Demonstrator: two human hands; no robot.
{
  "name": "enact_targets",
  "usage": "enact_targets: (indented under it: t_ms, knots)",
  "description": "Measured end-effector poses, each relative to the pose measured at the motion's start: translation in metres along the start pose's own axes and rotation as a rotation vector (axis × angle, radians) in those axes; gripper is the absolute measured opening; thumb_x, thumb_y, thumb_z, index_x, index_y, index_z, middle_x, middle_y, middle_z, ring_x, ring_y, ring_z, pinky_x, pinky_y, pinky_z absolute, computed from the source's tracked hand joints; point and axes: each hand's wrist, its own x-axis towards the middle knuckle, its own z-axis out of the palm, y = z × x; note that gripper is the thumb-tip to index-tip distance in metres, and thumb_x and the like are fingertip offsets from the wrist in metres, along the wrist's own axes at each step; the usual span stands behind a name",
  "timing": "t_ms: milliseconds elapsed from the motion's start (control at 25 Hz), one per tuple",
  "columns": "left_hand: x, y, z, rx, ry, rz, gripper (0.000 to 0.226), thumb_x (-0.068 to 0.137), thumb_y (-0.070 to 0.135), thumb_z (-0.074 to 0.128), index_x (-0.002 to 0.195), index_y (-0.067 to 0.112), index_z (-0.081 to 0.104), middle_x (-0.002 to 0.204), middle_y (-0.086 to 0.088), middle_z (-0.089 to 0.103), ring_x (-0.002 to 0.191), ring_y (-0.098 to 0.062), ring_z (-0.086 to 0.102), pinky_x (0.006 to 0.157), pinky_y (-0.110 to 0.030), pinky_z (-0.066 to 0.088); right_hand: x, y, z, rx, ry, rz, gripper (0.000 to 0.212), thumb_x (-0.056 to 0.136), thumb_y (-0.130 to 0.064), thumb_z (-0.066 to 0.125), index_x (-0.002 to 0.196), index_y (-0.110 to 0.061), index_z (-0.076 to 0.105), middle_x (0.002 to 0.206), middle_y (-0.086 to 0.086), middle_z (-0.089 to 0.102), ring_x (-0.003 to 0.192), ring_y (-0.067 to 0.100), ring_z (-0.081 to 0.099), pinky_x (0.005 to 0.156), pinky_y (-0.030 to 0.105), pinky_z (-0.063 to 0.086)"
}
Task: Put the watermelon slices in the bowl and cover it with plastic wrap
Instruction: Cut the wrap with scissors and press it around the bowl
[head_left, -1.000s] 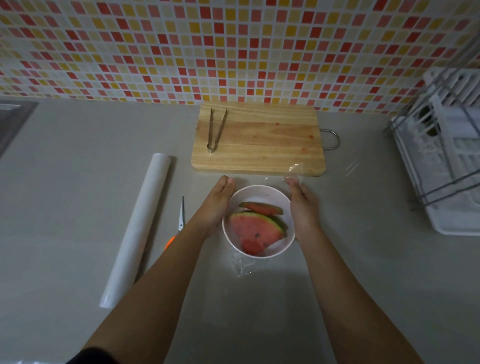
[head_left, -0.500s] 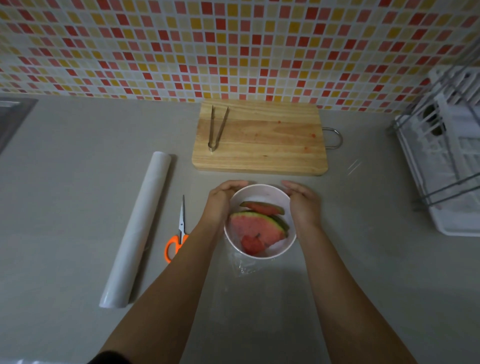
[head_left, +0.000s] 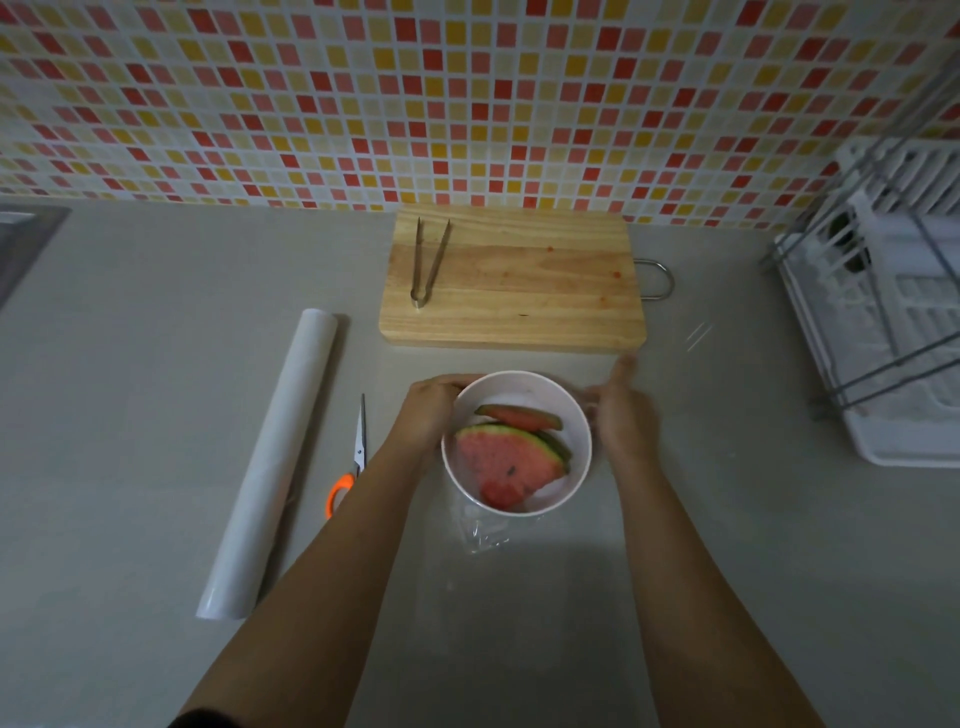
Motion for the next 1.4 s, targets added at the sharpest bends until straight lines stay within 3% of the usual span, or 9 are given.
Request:
enact_targets:
  t_ms: [160, 360, 520, 840, 960, 1080, 1160, 1320, 1400]
  knots:
    - [0.003, -0.011, -0.014, -0.025, 0.213, 0.029, 0.027, 0.092, 0.031, 0.049, 0.092, 0.019, 0.073, 0.098, -0.004, 0.073, 0.094, -0.025, 0.068, 0.090, -0.038, 0.052, -0.020, 0.021, -0.027, 0.397, 0.222, -0.310, 0.049, 0.092, -0.047, 0.025, 0.110, -0.023, 0.063, 0.119, 0.002, 0.065, 0.116, 0.018, 0.055, 0.101, 0.026, 0.037]
    - [-0.032, -0.036, -0.003, 0.034, 0.059, 0.488, 0.051, 0.091, 0.059, 0.029, 0.136, 0.040, 0.043, 0.135, 0.027, 0.047, 0.127, 0.014, 0.041, 0.102, -0.005, 0.032, -0.047, 0.040, -0.004, 0.353, -0.259, -0.564, 0.037, 0.093, -0.046, 0.027, 0.124, -0.041, 0.048, 0.118, -0.043, 0.049, 0.114, -0.021, 0.042, 0.087, -0.003, 0.031]
    - [-0.033, -0.041, 0.014, -0.008, 0.046, 0.478, 0.048, 0.092, 0.047, 0.032, 0.133, 0.028, 0.047, 0.137, 0.010, 0.052, 0.123, 0.007, 0.048, 0.101, -0.009, 0.037, -0.045, 0.054, 0.018, 0.395, -0.281, -0.597, 0.066, 0.080, -0.075, 0.026, 0.129, -0.033, 0.044, 0.132, -0.013, 0.052, 0.121, -0.001, 0.048, 0.094, 0.012, 0.040]
    - [-0.027, -0.042, 0.017, -0.184, 0.078, 0.349, 0.037, 0.095, 0.042, 0.029, 0.109, 0.037, 0.064, 0.113, 0.007, 0.067, 0.109, -0.011, 0.062, 0.093, -0.029, 0.049, -0.040, 0.055, 0.023, 0.273, -0.173, -0.368, 0.054, 0.080, -0.068, 0.015, 0.087, -0.041, 0.062, 0.088, -0.015, 0.065, 0.091, 0.009, 0.063, 0.068, 0.008, 0.045]
    - [-0.027, -0.040, 0.012, -0.222, 0.014, 0.204, 0.050, 0.100, 0.048, 0.016, 0.114, 0.032, 0.062, 0.118, -0.003, 0.066, 0.117, -0.024, 0.059, 0.102, -0.041, 0.045, -0.036, 0.049, 0.010, -0.030, -0.100, -0.458, 0.066, 0.083, -0.059, 0.008, 0.085, -0.022, 0.062, 0.091, 0.005, 0.068, 0.093, 0.025, 0.061, 0.081, 0.026, 0.046]
    - [-0.027, -0.039, 0.003, -0.038, 0.104, 0.236, 0.055, 0.100, 0.050, 0.011, 0.141, 0.030, 0.042, 0.143, 0.003, 0.048, 0.135, -0.014, 0.039, 0.112, -0.032, 0.030, -0.022, 0.032, 0.000, -0.284, 0.033, -0.721, 0.071, 0.085, -0.054, 0.006, 0.103, -0.009, 0.058, 0.112, 0.019, 0.061, 0.109, 0.033, 0.052, 0.097, 0.038, 0.035]
    - [-0.030, -0.034, 0.004, 0.019, 0.079, 0.297, 0.051, 0.101, 0.044, 0.014, 0.144, 0.029, 0.037, 0.150, 0.006, 0.039, 0.136, -0.008, 0.033, 0.110, -0.025, 0.026, -0.009, 0.017, 0.000, -0.222, -0.008, -0.675, 0.072, 0.082, -0.056, 0.011, 0.116, -0.011, 0.057, 0.120, 0.014, 0.056, 0.117, 0.030, 0.046, 0.099, 0.032, 0.031]
    - [-0.027, -0.021, 0.003, 0.266, -0.044, 0.473, 0.057, 0.095, 0.049, 0.019, 0.145, 0.028, 0.036, 0.145, 0.018, 0.035, 0.133, 0.007, 0.028, 0.107, -0.004, 0.017, 0.002, 0.015, 0.002, 0.130, -0.346, -0.613, 0.049, 0.084, -0.061, 0.020, 0.120, -0.046, 0.050, 0.129, -0.021, 0.045, 0.128, 0.003, 0.039, 0.097, 0.006, 0.027]
    - [-0.022, -0.017, 0.000, 0.339, -0.094, 0.490, 0.058, 0.095, 0.049, 0.019, 0.144, 0.026, 0.039, 0.146, 0.015, 0.037, 0.133, 0.007, 0.028, 0.103, 0.003, 0.015, -0.004, 0.026, 0.005, 0.141, -0.500, -0.627, 0.048, 0.080, -0.075, 0.022, 0.119, -0.056, 0.044, 0.138, -0.025, 0.039, 0.132, 0.000, 0.035, 0.108, 0.014, 0.027]
